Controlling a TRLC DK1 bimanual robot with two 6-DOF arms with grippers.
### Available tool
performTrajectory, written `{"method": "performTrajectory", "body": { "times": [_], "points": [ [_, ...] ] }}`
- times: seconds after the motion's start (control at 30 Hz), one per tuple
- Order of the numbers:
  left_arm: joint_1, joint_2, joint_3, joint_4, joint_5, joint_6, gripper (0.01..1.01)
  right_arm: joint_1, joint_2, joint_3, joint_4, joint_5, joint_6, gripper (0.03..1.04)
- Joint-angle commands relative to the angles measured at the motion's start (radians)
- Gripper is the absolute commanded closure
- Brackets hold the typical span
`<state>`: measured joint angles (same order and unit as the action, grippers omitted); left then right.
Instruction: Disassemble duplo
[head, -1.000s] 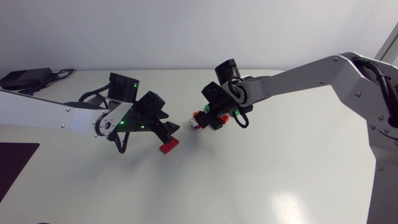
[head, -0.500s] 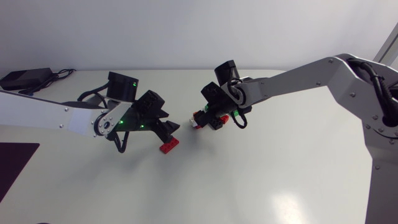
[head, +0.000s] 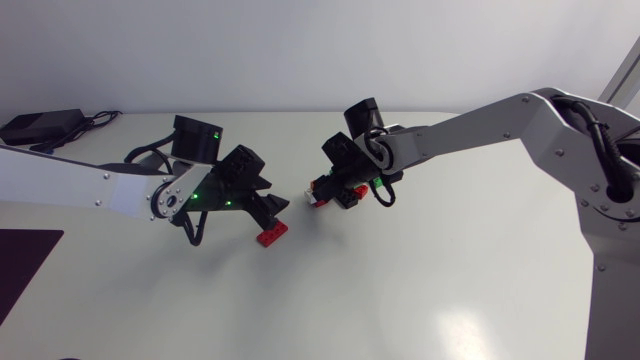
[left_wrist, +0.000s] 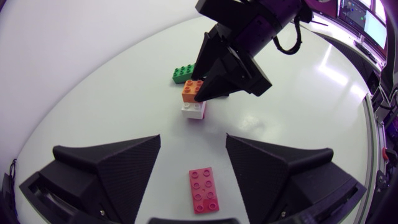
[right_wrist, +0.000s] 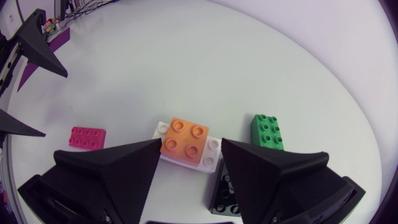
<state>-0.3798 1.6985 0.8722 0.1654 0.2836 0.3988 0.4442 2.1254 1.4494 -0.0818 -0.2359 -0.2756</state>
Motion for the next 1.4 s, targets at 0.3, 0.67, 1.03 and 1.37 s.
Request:
{"method": "performTrajectory", "body": {
  "times": [0.3, 0.67, 1.03, 1.37],
  "points": [
    [-0.007, -0.033, -0.032, 0.010, 0.008, -0.008, 0.287, 0.005, 0.042, 0.011, 0.045, -0.005, 0.019, 0.49],
    [-0.008, -0.043, -0.036, 0.010, 0.014, -0.008, 0.287, 0.002, 0.042, 0.011, 0.045, -0.009, 0.018, 0.63],
    [-0.008, -0.045, -0.038, 0.010, 0.014, -0.008, 0.287, -0.006, 0.027, 0.003, 0.045, -0.028, 0.021, 0.71],
    [-0.005, -0.045, -0.036, 0.011, 0.014, -0.008, 0.287, -0.012, -0.010, -0.018, 0.048, -0.075, 0.021, 0.72]
  ]
}}
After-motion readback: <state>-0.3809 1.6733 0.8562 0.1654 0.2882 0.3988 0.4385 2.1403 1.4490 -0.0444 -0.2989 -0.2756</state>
